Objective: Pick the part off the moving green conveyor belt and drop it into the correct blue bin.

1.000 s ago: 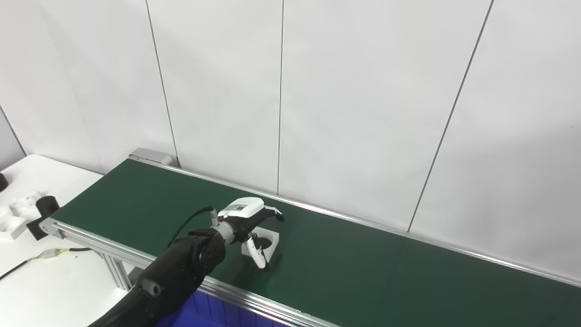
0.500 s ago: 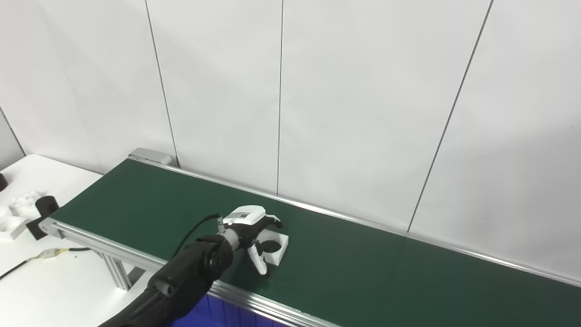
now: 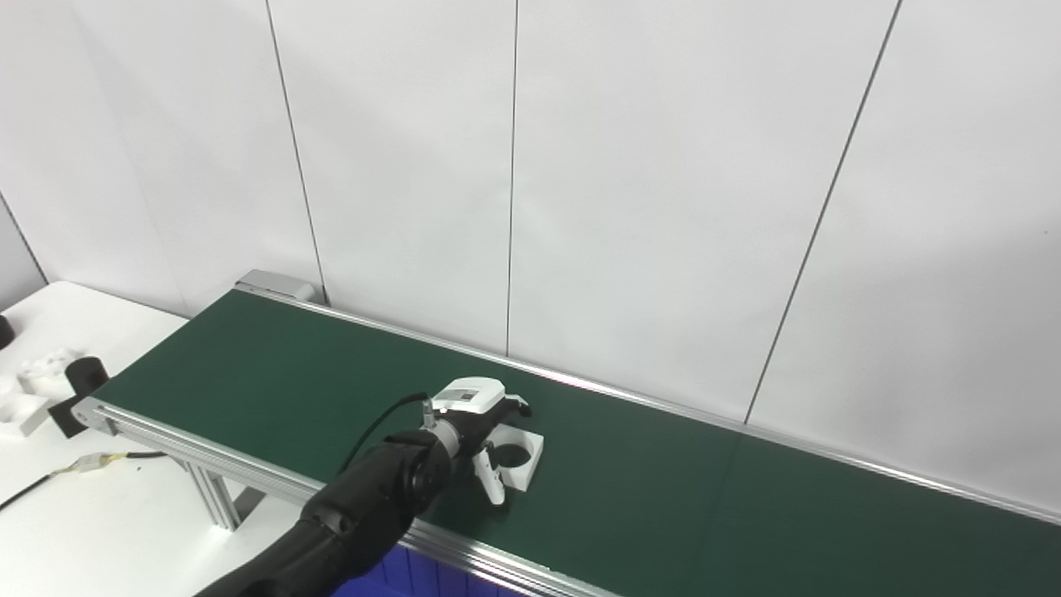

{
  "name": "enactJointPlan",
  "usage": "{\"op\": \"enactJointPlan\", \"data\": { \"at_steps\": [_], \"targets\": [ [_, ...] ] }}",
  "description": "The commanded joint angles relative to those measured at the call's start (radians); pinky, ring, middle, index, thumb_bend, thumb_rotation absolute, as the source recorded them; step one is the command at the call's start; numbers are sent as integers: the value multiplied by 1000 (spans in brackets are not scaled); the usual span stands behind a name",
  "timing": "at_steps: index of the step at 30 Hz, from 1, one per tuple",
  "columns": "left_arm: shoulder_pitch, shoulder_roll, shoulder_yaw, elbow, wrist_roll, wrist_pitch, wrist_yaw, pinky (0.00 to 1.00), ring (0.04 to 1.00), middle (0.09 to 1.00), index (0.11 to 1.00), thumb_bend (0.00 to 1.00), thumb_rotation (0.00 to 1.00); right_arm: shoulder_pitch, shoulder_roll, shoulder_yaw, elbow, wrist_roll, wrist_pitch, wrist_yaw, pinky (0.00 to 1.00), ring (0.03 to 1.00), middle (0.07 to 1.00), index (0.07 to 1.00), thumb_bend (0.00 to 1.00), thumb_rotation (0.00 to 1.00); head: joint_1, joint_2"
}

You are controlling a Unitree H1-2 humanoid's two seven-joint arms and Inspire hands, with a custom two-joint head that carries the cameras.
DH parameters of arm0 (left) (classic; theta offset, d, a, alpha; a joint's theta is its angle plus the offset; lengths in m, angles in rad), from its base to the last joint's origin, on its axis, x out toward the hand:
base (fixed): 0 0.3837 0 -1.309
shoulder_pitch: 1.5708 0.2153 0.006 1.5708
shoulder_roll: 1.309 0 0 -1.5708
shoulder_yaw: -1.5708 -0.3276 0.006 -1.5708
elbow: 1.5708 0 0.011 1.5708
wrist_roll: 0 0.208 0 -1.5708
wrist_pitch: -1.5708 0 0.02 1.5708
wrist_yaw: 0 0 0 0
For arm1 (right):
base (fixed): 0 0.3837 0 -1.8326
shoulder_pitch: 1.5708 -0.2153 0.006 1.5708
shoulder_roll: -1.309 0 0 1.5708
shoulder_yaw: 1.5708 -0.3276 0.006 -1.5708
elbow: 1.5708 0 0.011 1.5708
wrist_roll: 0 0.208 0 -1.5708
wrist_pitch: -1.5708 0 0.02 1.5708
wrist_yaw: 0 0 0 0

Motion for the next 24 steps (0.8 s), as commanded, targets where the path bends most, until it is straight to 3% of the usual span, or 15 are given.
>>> {"op": "enactJointPlan", "data": {
  "at_steps": [1, 5, 6, 7, 9, 24],
  "targets": [
    [-28, 5, -9, 11, 23, -16, 52, 885, 865, 854, 818, 868, 0, -5, 3, 0, -35, 1, -60, -12, 692, 788, 815, 905, 636, 760, 0, 1],
    [-28, 4, -17, 33, 17, -54, 106, 834, 754, 699, 663, 797, 0, -4, 4, 0, -38, 5, -60, -10, 698, 792, 814, 904, 623, 749, -1, 2],
    [-29, 3, -16, 39, 12, -58, 110, 815, 710, 599, 549, 633, 0, -4, 4, 0, -38, 6, -60, -10, 698, 792, 813, 903, 622, 746, -1, 1],
    [-30, 2, -15, 42, 7, -59, 110, 818, 664, 549, 499, 567, 0, -4, 4, 0, -38, 6, -60, -10, 697, 793, 813, 903, 622, 746, -1, 2],
    [-30, 0, -13, 45, -3, -62, 105, 824, 630, 501, 490, 530, 0, -4, 4, -1, -37, 3, -60, -13, 695, 791, 812, 902, 626, 750, -1, 3],
    [-21, 4, 11, 56, -69, -105, 76, 782, 642, 528, 459, 518, 0, -3, -3, -3, -43, 14, -60, -5, 693, 790, 813, 906, 625, 748, 1, 8]
  ]
}}
